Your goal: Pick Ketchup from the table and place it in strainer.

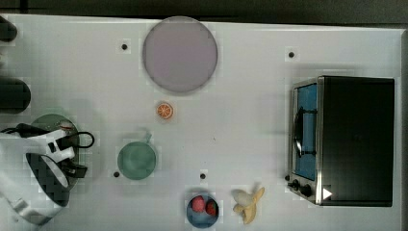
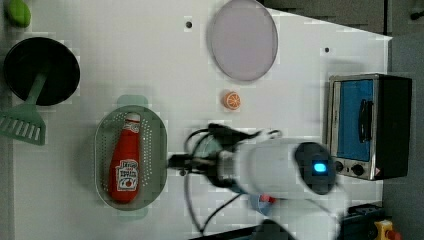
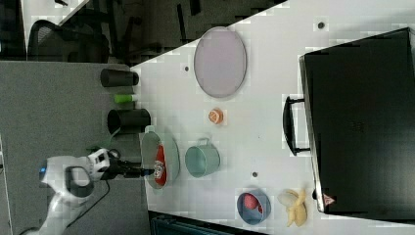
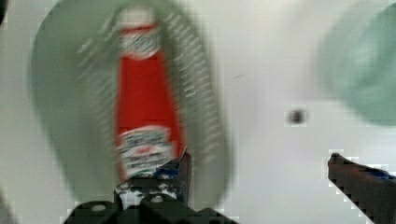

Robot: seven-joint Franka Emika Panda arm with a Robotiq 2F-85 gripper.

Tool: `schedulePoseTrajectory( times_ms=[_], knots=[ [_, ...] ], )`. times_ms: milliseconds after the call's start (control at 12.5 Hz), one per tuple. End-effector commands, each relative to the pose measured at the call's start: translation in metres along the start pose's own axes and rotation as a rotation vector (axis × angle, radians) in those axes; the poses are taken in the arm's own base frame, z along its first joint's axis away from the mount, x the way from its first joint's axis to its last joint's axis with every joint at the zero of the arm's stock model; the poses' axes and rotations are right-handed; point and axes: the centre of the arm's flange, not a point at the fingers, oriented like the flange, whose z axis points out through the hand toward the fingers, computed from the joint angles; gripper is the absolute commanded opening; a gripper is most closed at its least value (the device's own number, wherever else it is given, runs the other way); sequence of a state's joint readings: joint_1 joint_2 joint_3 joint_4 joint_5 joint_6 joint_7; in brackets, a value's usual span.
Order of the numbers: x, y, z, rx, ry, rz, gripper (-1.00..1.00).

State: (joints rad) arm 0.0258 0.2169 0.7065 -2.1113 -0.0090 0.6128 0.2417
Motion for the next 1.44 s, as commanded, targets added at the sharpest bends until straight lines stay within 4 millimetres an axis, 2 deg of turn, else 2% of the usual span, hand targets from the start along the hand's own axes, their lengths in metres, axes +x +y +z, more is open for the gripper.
schedulePoseTrajectory(
  times_ms=[80,240,320,560,720,800,960,1440],
  knots=[
    [0.052,0.063,-0.130,0.008,0.161,0.153,1.00],
    [0.088,0.135,-0.180,-0.024,0.183,0.271,1.00],
    [0.102,0.172,-0.200,-0.026,0.188,0.346,1.00],
    [0.135,0.268,-0.238,0.024,0.217,0.542,1.00],
    [0.141,0.309,-0.253,0.048,0.228,0.619,1.00],
    [0.139,0.323,-0.257,0.045,0.216,0.644,1.00],
    [0.131,0.337,-0.257,0.017,0.167,0.669,1.00],
    [0.128,0.338,-0.260,0.023,0.167,0.673,1.00]
  ],
)
